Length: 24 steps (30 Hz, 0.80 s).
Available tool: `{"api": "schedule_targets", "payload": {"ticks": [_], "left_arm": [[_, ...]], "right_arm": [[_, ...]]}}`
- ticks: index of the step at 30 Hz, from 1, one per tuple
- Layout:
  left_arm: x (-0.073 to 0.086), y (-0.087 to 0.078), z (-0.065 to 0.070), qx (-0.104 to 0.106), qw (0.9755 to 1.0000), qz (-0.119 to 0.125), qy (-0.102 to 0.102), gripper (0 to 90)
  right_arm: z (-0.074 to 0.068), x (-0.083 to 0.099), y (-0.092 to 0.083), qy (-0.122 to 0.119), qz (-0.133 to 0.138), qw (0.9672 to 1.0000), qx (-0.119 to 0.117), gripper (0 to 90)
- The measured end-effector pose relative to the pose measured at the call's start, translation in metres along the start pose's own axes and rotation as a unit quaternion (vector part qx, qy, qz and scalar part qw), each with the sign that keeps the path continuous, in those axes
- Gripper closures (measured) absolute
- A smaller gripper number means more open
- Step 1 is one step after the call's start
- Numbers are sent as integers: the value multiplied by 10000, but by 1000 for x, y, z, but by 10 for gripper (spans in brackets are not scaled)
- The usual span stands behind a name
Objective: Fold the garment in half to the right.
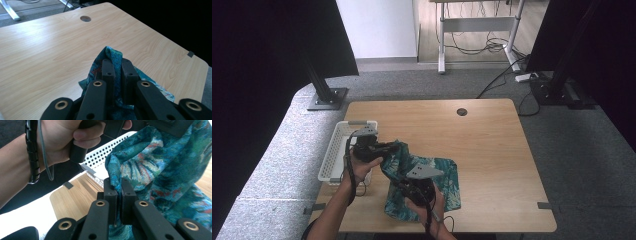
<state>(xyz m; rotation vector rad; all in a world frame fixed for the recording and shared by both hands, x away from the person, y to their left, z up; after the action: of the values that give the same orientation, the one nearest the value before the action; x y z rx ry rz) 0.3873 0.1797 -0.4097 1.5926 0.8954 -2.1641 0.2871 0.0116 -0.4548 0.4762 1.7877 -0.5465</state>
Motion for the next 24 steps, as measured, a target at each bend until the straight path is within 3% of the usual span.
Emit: {"api": "schedule_targets", "payload": {"ticks": [16, 24], "left_arm": [[2, 19, 11, 207, 9997, -100, 24, 828], [4, 37, 18, 302, 9994, -148, 21, 828]], "right_arm": [[26, 8, -27, 142, 15, 9995, 290, 861], [39, 14, -42, 246, 16, 9988, 430, 860]]}}
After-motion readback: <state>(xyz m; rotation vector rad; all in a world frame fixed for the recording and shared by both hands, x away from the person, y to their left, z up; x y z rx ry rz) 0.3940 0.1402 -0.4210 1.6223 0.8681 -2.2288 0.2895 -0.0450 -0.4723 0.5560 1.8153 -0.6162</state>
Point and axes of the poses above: each handheld gripper's, and its own axes: y roughly forward along the jaws, x roughly out of its underside, z roughly to its right, the point moved 2 cm from there along y, roughly forward along the jaws, and after that the axes turned 14 degrees about z, right-handed, at the moved point
